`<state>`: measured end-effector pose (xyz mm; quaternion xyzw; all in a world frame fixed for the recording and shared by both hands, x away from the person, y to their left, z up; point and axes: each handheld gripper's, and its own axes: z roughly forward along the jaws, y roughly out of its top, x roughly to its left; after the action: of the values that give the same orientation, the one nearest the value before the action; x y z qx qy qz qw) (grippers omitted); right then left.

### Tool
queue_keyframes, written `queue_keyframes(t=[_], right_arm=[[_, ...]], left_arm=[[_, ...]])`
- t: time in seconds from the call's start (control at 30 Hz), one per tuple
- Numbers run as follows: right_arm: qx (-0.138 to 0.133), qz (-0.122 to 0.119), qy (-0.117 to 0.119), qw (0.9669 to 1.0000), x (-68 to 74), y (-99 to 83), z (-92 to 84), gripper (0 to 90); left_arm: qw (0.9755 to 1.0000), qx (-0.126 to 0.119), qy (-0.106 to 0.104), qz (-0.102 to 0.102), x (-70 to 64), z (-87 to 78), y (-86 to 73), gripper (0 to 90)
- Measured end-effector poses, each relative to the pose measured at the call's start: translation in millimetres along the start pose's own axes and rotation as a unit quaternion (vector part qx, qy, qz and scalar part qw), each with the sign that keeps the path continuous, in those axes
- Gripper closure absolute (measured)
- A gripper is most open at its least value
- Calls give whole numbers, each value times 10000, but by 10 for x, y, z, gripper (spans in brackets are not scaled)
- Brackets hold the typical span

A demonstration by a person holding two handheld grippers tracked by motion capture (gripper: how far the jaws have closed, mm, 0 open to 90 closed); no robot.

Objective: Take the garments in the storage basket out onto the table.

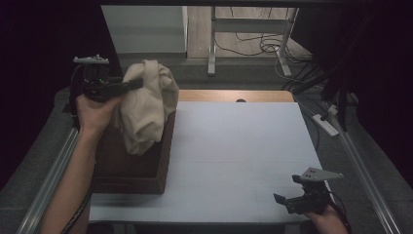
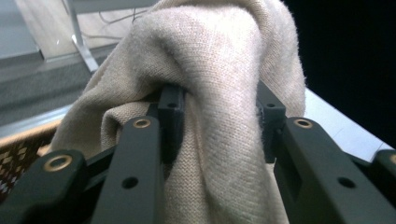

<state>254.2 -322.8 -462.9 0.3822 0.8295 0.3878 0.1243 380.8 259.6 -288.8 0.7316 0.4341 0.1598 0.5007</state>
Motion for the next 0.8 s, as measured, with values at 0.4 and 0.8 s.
queue_keyframes(t=[0.4, 0.8], right_arm=[[-44, 10, 12, 10000, -2, -4, -9, 2], [-89, 25, 37, 10000, -7, -8, -16, 2]], left_arm=[[9980, -260, -308, 495, -459, 114, 444, 637], [9907, -519, -957, 811, -920, 329, 767, 637]])
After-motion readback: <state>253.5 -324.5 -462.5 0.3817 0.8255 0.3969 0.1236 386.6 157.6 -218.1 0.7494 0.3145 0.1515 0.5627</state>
